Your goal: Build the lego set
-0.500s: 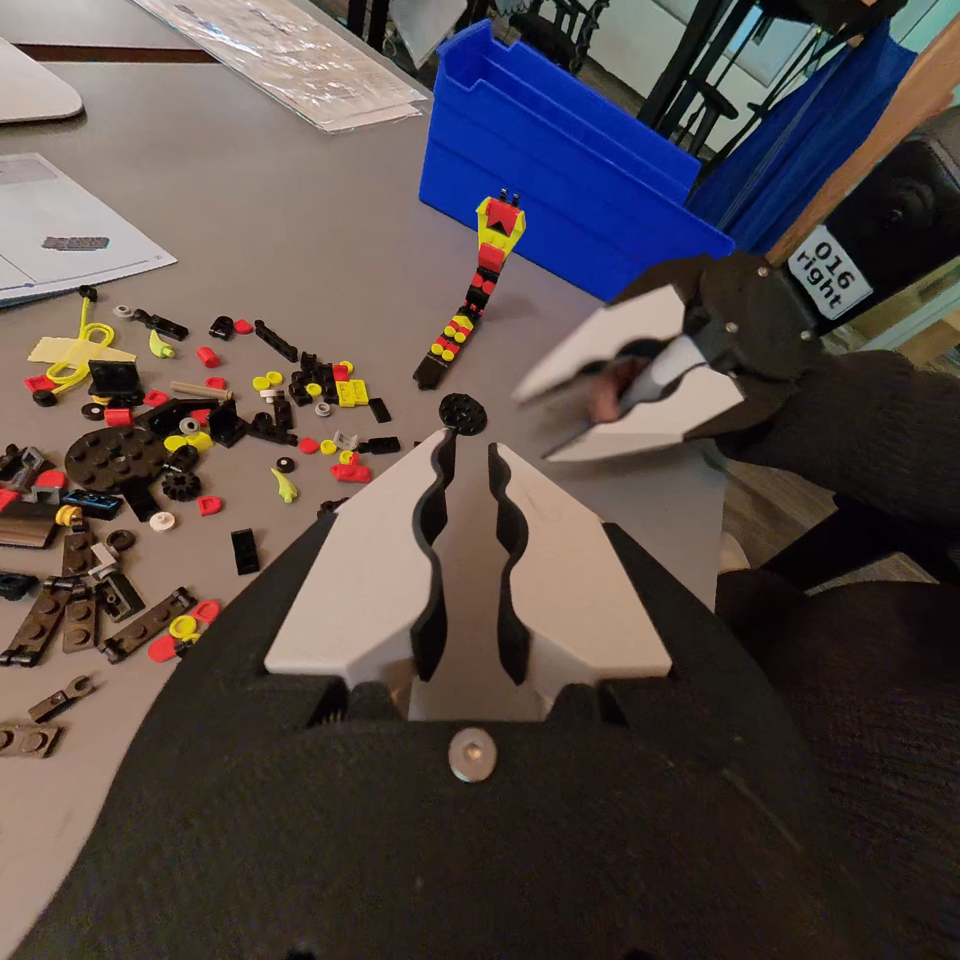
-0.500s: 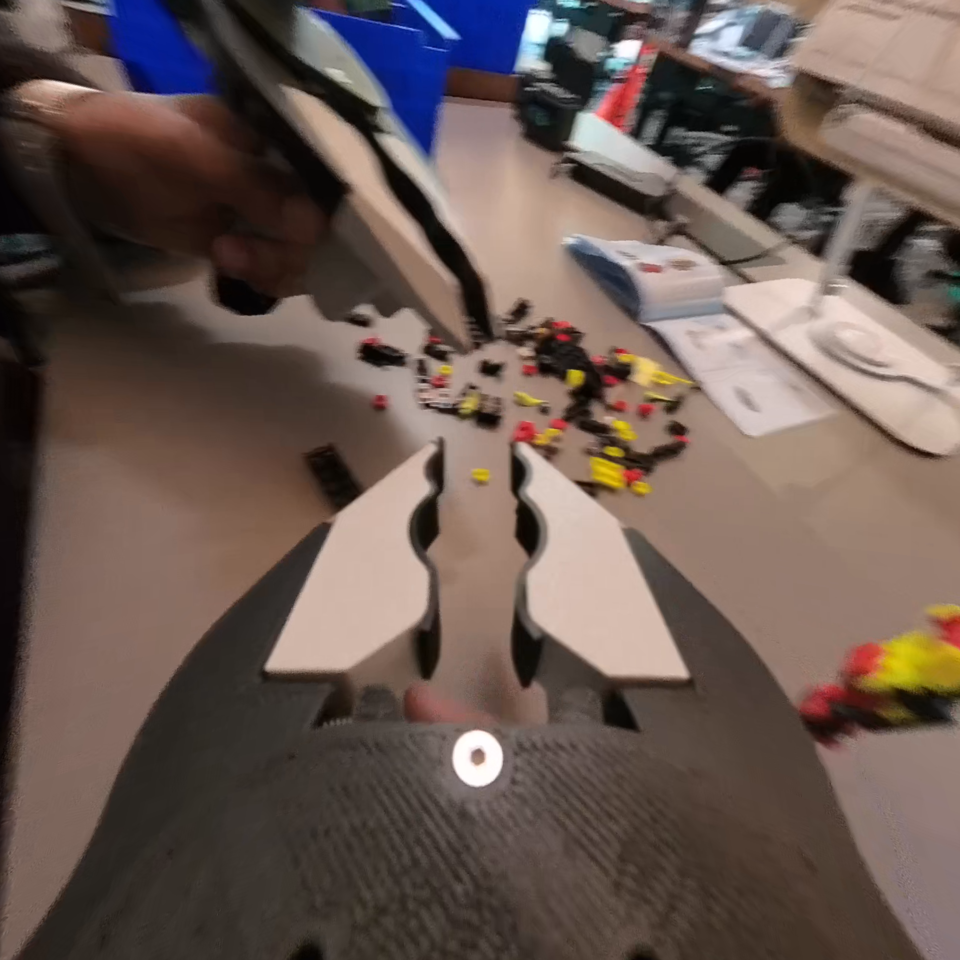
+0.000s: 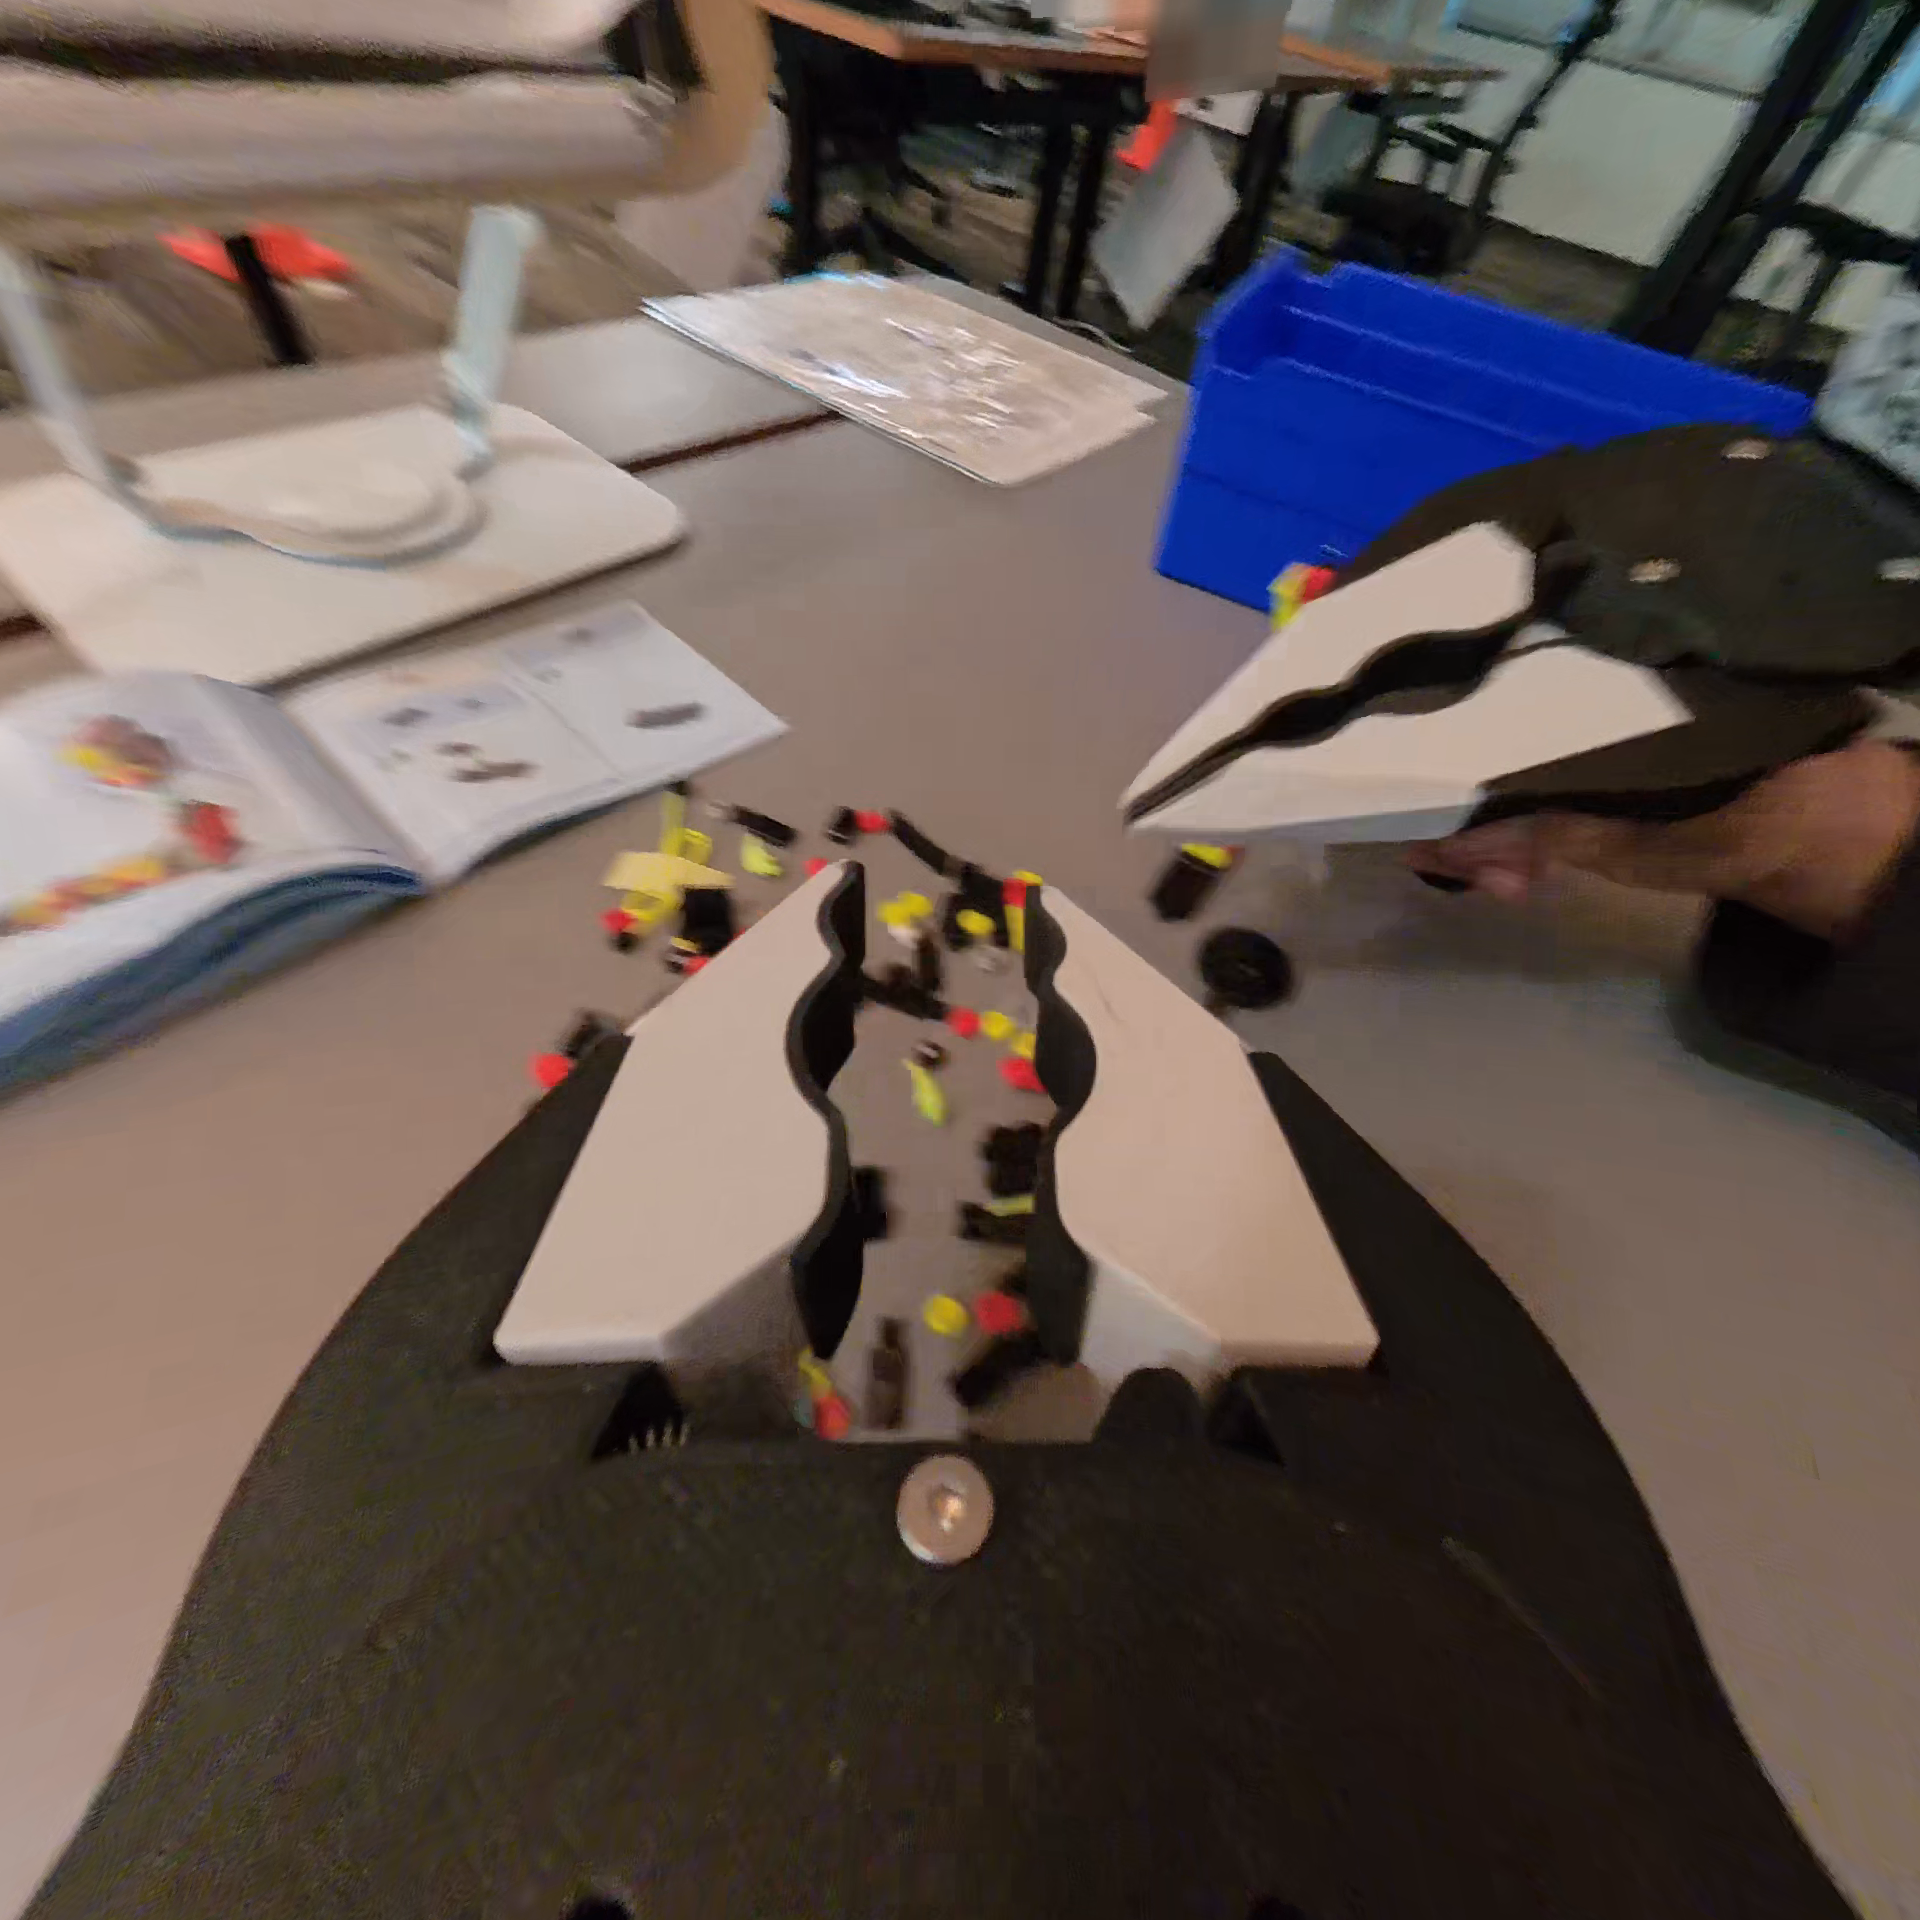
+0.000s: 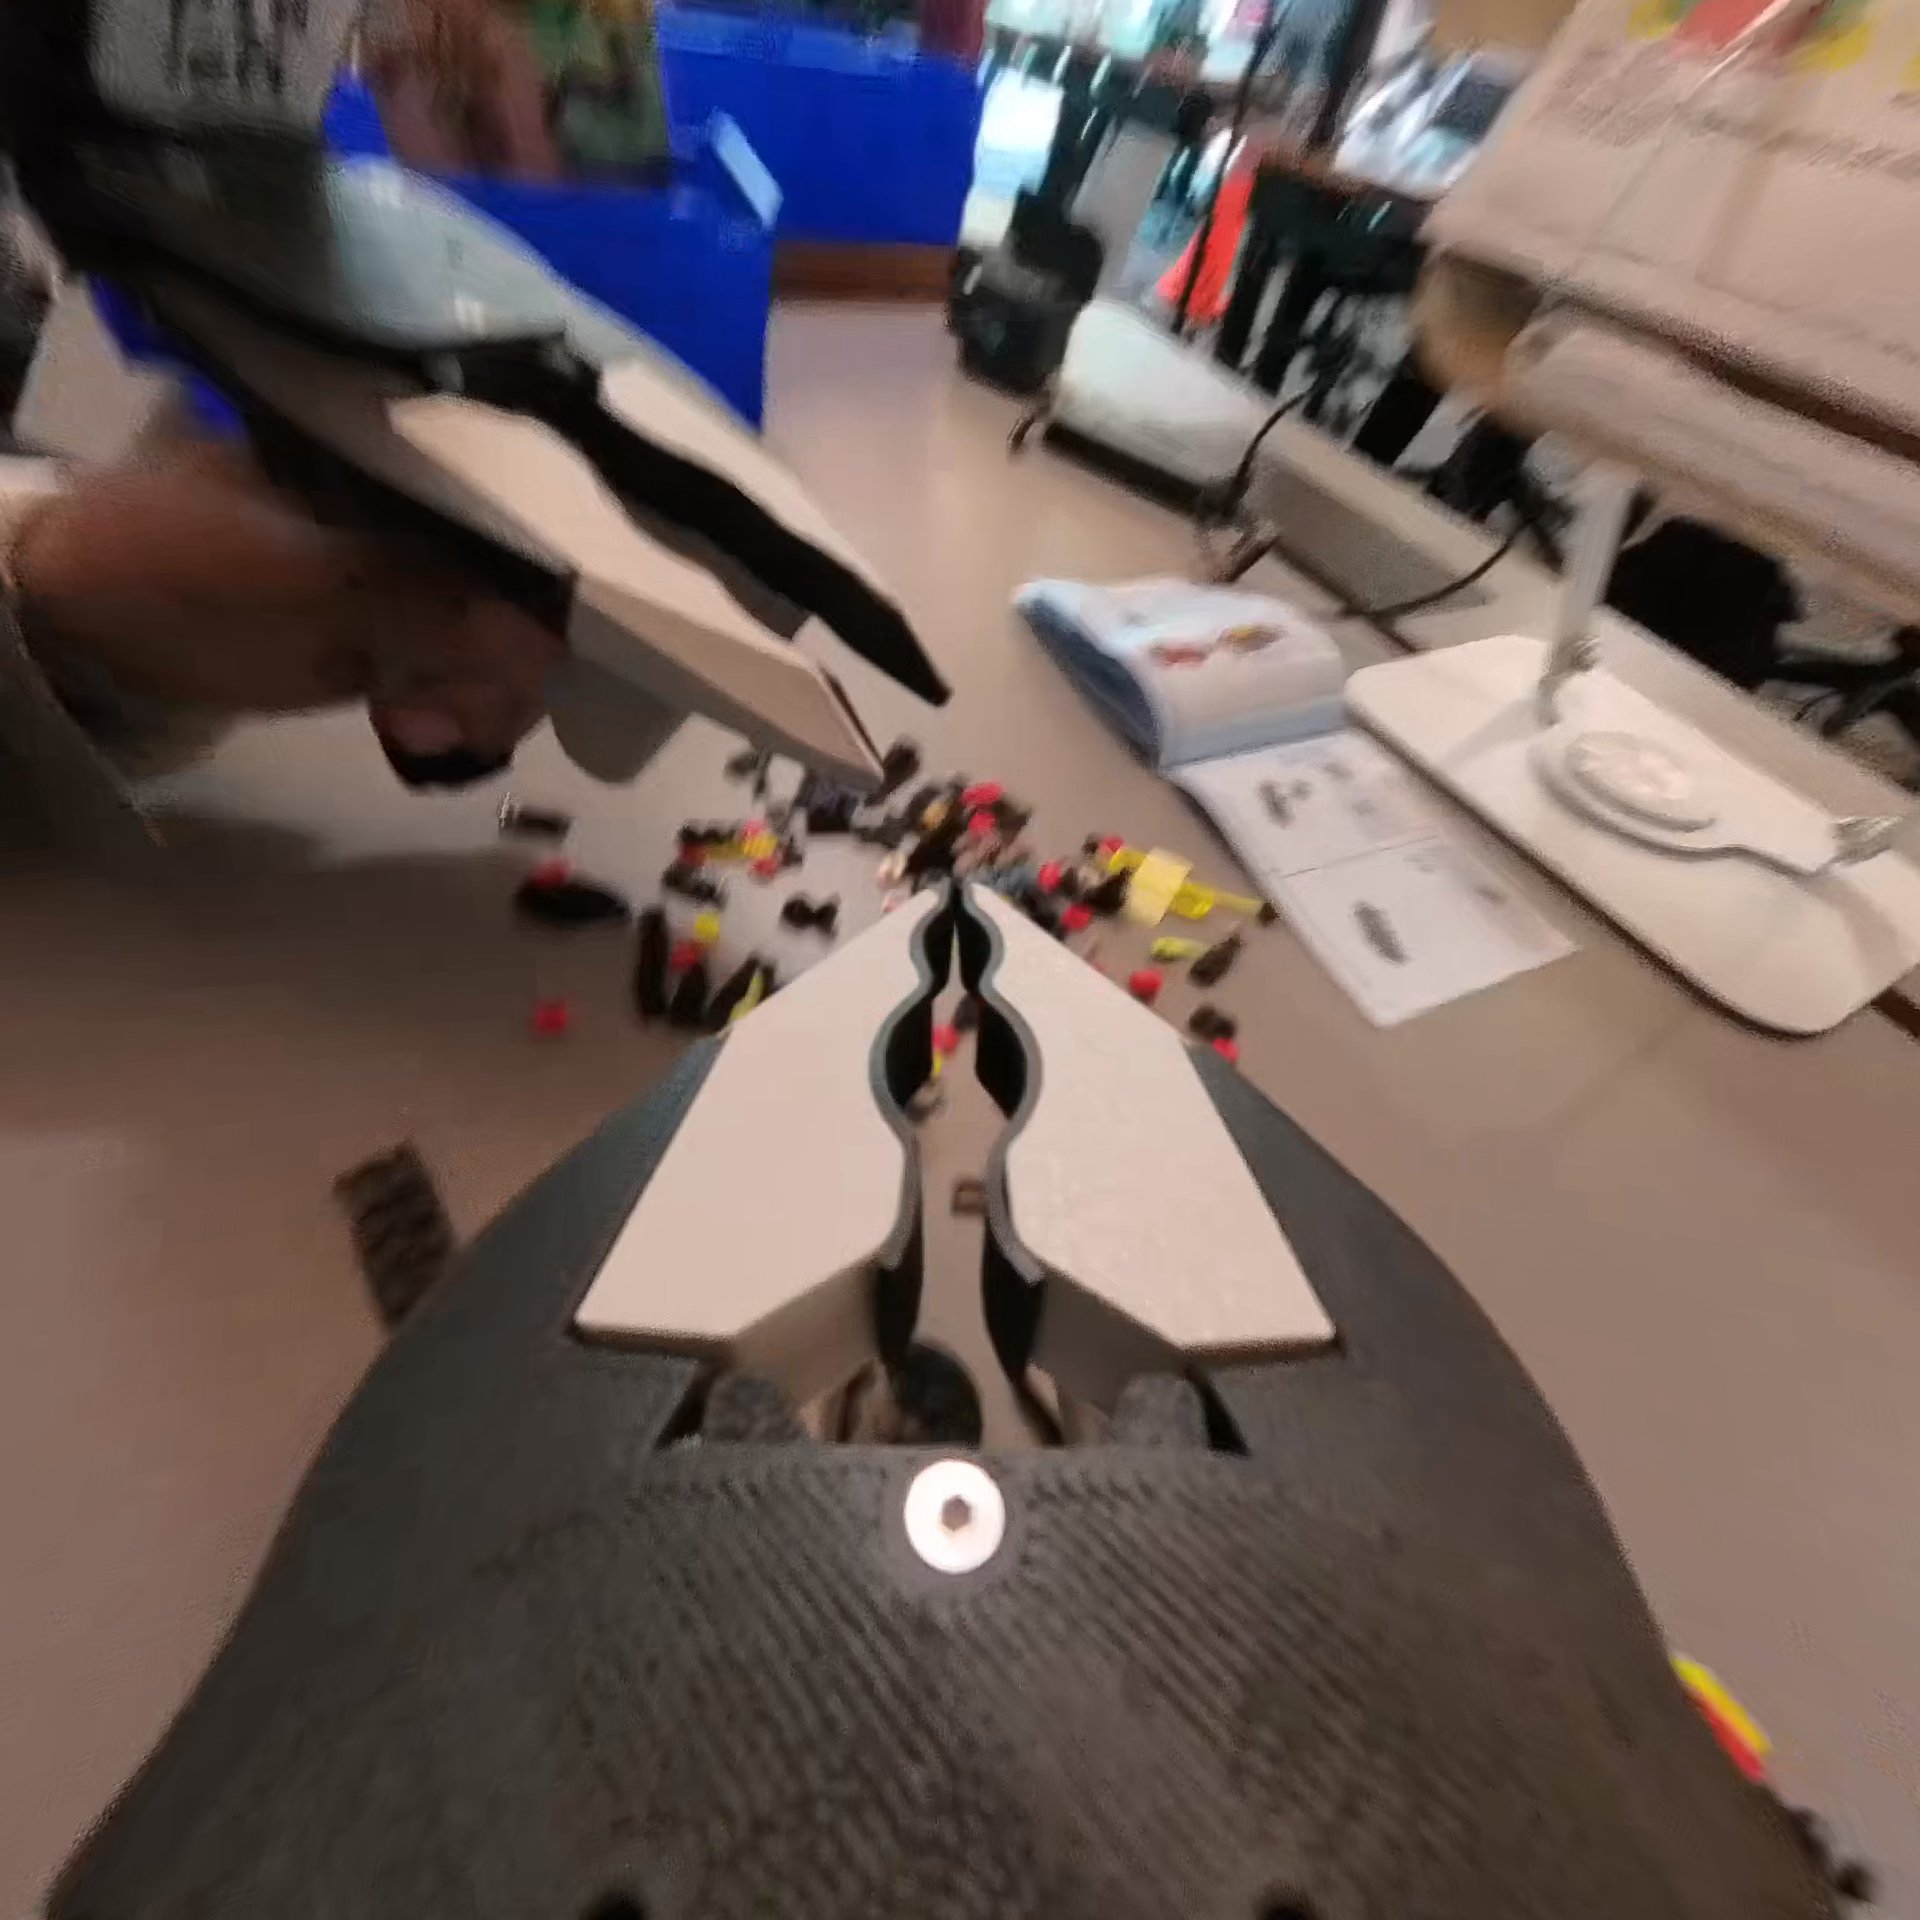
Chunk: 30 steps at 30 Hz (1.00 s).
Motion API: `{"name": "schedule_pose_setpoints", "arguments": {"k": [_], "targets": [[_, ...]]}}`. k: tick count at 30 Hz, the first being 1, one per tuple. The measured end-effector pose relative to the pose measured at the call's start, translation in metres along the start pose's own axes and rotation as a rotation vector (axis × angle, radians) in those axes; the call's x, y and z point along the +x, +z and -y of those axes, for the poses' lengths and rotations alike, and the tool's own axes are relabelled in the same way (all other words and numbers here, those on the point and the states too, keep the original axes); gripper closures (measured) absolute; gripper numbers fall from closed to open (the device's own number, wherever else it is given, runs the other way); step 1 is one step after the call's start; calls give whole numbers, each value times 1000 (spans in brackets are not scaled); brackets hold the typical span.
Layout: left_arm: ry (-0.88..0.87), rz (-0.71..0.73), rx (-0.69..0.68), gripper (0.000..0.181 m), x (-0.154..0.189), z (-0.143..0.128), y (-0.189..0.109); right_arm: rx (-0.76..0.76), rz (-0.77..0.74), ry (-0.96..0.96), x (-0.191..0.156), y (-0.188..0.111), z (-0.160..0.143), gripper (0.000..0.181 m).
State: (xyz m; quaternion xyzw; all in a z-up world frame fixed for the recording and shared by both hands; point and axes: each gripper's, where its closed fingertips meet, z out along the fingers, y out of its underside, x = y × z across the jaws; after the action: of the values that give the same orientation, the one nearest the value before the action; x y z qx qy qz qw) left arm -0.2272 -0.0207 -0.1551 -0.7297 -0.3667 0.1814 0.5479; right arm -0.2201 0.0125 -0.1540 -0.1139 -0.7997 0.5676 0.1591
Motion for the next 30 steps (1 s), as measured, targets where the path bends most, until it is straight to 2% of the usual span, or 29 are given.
{"name": "schedule_pose_setpoints", "arguments": {"k": [1, 4, 7, 9, 12, 14, 16, 18, 23, 26, 29, 30], "targets": [[2, 47, 30, 150, -14, 9, 3, 64, -11, 33, 7, 0, 12, 181], [-11, 106, 94, 145, -44, 38, 19, 161, -38, 92, 17, -12, 28, 181], [20, 174, 68, 147, -67, 51, 43, 245, -136, 124, 29, -40, 33, 181], [-1, 259, -32, 144, -85, 41, 51, 269, -197, 118, 40, -58, 33, 181], [-14, 357, -172, 120, -114, 33, 47, 273, -263, 86, 62, -76, 35, 181], [-114, 294, -197, 112, -115, 35, 59, 313, -294, 113, 74, -82, 36, 181], [-181, 236, -336, 94, -112, 15, 82, 359, -318, 162, 81, -84, 40, 181], [-133, 290, -444, 88, -125, -3, 103, 378, -300, 174, 79, -81, 46, 181], [-123, 345, -506, 78, -132, -15, 143, 363, -242, 190, 71, -67, 50, 181], [-129, 360, -545, 79, -135, -25, 152, 377, -230, 217, 72, -65, 53, 181], [-138, 360, -527, 90, -138, -25, 151, 396, -212, 255, 75, -65, 55, 181], [-139, 357, -518, 99, -139, -24, 150, 398, -209, 269, 76, -64, 54, 181]]}}
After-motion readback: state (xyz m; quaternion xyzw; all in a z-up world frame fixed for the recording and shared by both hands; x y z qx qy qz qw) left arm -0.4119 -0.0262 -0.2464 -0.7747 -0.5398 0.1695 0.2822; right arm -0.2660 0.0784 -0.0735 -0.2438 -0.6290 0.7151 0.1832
